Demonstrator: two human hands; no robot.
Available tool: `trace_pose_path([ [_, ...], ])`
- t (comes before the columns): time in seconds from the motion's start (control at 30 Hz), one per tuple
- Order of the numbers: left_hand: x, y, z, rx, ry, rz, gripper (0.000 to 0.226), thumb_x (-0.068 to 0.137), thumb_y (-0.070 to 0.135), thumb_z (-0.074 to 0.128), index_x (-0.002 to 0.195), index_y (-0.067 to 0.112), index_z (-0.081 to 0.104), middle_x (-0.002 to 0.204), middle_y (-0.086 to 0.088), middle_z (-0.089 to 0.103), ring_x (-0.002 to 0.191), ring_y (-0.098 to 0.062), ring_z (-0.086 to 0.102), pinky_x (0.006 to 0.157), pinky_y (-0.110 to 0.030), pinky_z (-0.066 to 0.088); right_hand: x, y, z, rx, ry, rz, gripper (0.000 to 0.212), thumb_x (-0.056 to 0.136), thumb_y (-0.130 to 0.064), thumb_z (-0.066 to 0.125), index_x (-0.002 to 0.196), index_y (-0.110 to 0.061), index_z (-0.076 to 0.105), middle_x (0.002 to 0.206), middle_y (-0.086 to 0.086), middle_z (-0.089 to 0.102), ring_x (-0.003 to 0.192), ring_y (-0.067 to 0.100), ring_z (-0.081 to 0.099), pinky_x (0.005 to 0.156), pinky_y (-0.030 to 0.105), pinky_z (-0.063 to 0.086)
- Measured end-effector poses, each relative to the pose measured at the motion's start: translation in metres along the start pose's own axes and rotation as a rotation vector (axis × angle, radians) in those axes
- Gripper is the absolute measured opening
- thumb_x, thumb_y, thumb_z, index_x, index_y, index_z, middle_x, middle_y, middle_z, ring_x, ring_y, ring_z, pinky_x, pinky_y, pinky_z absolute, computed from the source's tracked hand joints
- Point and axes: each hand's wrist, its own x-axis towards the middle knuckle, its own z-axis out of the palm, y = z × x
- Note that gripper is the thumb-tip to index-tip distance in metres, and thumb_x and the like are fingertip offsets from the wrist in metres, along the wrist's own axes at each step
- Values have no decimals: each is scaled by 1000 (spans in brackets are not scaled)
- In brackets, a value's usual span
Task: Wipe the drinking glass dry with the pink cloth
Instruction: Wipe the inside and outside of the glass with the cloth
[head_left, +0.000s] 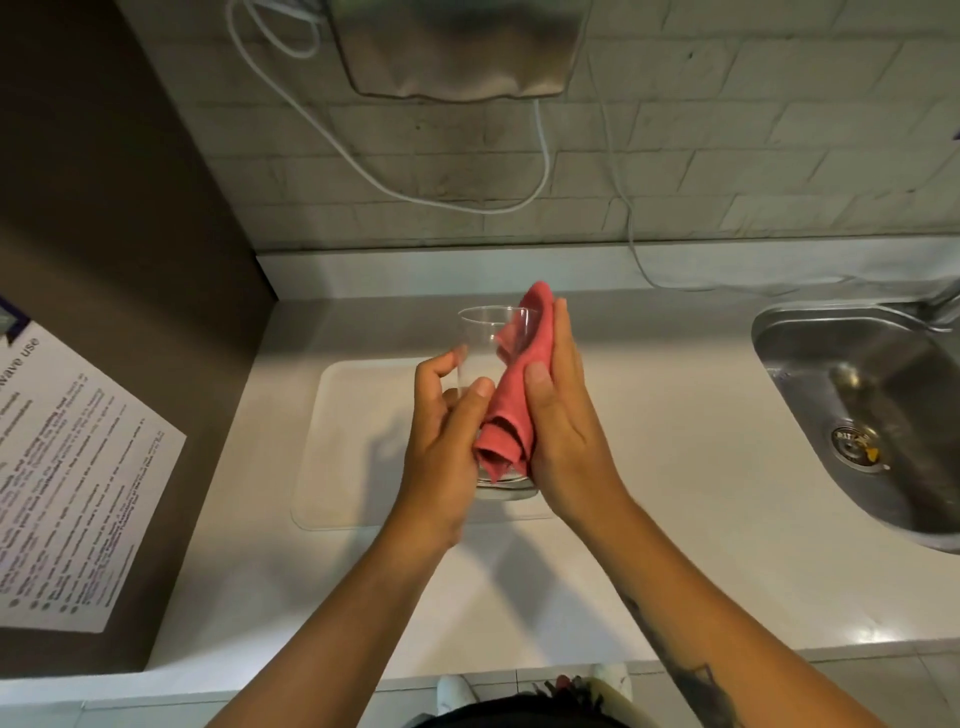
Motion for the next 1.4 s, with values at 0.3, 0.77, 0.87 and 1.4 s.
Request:
trace_pose_path([
  [0.3,2,5,-10,-4,-28,6,36,86,62,64,122,61,59,109,-1,80,105,-22,80,78,-33,66,-31,6,13,-18,-70,13,69,114,-22,33,175,-23,0,172,-43,16,163,-12,20,131,16,25],
  [0.77,-1,12,-6,7,-49,28,38,87,63,64,124,60,57,106,1,78,100,-25,80,80,-40,66,-4,-15,8,-13,19,-14,69,113,-28,34,175,-21,4,181,-14,17,166,6,27,137,41,26],
  [0.87,2,16,-8,-13,-29,43,35,88,60,64,123,57,58,103,4,80,102,-30,80,83,-48,67,-7,-19,13,-29,-6,-44,71,113,-25,36,175,-19,1,183,-10,13,168,6,24,138,41,25],
  [1.4,11,27,-13,-1,6,64,30,94,50,60,124,46,56,93,1,83,93,-14,81,68,-24,63,-43,-2,30,-96,-46,-57,71,114,-17,37,175,-15,0,178,-17,21,163,-8,23,128,10,24],
])
